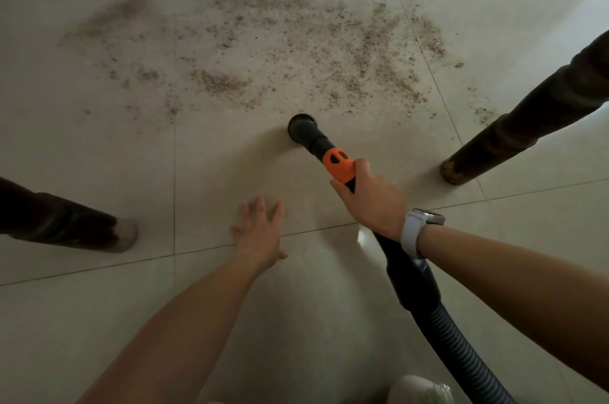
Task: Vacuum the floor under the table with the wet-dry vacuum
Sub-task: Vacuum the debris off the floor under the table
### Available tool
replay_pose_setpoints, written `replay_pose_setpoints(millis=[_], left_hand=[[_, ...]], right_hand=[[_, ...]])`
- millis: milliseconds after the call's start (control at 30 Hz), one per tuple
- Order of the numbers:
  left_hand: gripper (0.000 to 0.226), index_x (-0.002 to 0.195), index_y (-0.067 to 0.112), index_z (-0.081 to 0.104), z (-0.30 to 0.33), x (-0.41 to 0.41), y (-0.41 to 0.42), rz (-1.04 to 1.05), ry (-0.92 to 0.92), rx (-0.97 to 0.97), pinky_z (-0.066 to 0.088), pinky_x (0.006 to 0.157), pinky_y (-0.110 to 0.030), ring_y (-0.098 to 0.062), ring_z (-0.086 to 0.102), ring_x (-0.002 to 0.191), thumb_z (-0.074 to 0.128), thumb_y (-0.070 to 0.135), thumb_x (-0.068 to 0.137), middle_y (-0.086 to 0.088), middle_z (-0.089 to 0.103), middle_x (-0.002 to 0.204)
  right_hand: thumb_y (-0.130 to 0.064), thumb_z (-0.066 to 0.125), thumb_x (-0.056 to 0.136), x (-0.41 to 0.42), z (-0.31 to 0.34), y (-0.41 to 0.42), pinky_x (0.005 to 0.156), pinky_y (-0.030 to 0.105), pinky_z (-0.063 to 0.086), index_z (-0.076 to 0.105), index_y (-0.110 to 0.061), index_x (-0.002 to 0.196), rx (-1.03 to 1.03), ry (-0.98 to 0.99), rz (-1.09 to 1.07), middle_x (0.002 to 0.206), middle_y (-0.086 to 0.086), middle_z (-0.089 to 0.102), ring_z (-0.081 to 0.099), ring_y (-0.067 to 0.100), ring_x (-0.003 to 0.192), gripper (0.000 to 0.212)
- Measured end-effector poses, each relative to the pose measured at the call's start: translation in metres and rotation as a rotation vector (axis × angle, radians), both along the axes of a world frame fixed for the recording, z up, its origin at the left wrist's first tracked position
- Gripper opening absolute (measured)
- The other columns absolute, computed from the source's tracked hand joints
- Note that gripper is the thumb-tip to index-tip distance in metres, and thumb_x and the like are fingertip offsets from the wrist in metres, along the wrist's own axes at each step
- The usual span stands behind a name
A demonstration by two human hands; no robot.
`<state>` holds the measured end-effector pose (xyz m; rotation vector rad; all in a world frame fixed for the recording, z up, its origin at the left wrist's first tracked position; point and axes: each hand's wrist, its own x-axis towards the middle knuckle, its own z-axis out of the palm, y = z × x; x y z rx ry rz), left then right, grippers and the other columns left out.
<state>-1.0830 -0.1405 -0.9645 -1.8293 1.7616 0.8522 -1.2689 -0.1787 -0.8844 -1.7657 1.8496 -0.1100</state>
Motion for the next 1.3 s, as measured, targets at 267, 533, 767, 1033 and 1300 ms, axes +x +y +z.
replay_pose_setpoints(millis=[267, 533, 767, 1033, 1300], left_hand=[[0.099, 0.150, 0.030, -0.006, -0.003, 0.000, 0.002, -0.017, -0.050, -0.042, 0.022, 0.109, -0.058, -0.040, -0.013, 0.142, 0.066, 0.042, 0.083, -0.012, -0.020, 0.155], [0.099, 0.150, 0.030, -0.004, -0.003, 0.002, -0.001, -0.008, -0.011, -0.029, 0.024, 0.106, -0.061, -0.040, -0.015, 0.142, 0.068, 0.040, 0.083, -0.011, -0.022, 0.155], [0.099, 0.150, 0.028, 0.002, 0.002, -0.004, -0.004, 0.039, 0.001, -0.036, 0.031, 0.107, -0.055, -0.040, -0.009, 0.143, 0.072, 0.031, 0.081, -0.011, -0.014, 0.156], [0.094, 0.150, 0.023, 0.007, 0.006, -0.011, -0.004, 0.022, 0.015, -0.039, 0.025, 0.112, -0.047, -0.041, 0.001, 0.142, 0.071, 0.029, 0.081, -0.015, -0.006, 0.155], [0.091, 0.151, 0.019, 0.003, 0.015, -0.021, 0.006, -0.032, 0.046, 0.027, 0.018, 0.114, -0.043, -0.041, -0.002, 0.143, 0.066, 0.031, 0.086, -0.015, -0.008, 0.156]], right_hand=[[-0.045, 0.045, 0.096, 0.052, 0.001, -0.023, 0.057, 0.032, 0.036, 0.040, -0.009, 0.111, 0.016, 0.007, 0.075, 0.080, 0.004, 0.051, 0.049, 0.028, 0.066, 0.039], [-0.043, 0.047, 0.094, 0.017, 0.002, -0.027, 0.059, 0.037, 0.045, 0.040, -0.011, 0.105, 0.027, -0.020, -0.021, 0.082, 0.006, 0.056, 0.057, 0.031, 0.069, 0.035], [-0.041, 0.053, 0.090, -0.033, 0.014, 0.018, 0.058, 0.031, 0.042, 0.043, -0.015, 0.098, 0.100, -0.048, -0.060, 0.073, -0.001, 0.054, 0.053, 0.018, 0.061, 0.028], [-0.033, 0.056, 0.087, -0.040, 0.022, 0.039, 0.060, 0.028, 0.045, 0.044, -0.016, 0.114, 0.183, -0.006, -0.030, 0.096, 0.003, 0.056, 0.057, 0.019, 0.073, 0.034], [-0.033, 0.045, 0.096, -0.014, 0.003, 0.007, 0.058, 0.032, 0.038, 0.036, -0.016, 0.131, 0.033, 0.160, 0.236, 0.090, 0.010, 0.061, 0.050, 0.028, 0.067, 0.040]])
